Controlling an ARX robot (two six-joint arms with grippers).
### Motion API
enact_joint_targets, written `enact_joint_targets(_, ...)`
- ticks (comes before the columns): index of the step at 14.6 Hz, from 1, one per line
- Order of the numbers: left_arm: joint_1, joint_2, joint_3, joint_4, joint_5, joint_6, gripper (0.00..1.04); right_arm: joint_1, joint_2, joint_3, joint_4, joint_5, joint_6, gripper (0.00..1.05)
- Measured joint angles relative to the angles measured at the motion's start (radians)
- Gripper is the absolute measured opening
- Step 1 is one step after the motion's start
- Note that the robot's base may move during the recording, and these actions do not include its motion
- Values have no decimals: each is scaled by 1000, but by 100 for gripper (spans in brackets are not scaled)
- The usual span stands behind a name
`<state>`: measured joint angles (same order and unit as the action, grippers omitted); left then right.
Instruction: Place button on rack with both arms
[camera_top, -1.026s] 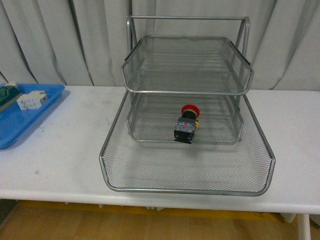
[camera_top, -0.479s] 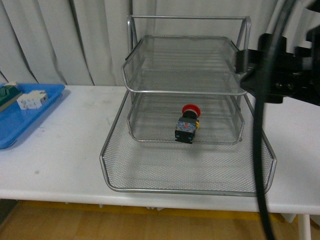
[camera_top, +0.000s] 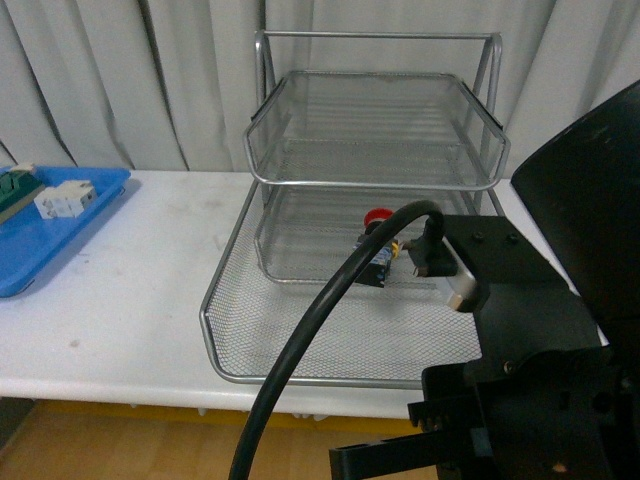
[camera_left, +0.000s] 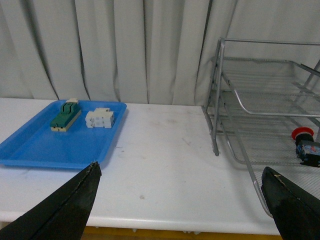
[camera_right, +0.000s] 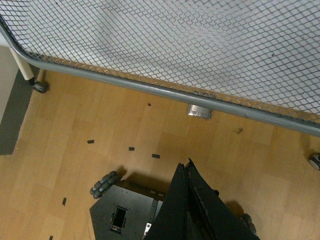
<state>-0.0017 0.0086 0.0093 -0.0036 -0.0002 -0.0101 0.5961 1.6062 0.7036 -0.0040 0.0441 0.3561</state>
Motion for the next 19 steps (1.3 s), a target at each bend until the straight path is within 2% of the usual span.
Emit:
enact_joint_targets(7,0,0,0,0,0,0,98,18,164,-7,79,24,21,2)
enact_joint_targets(10,0,0,0,0,0,0,98,-23,227,57,97,27,9,2)
enact_joint_targets(13,0,0,0,0,0,0,98,-69,289,132,80,34,-22,2)
enact_joint_targets(19,0,0,0,0,0,0,98,-82,393,264,-4,-19,-43,2)
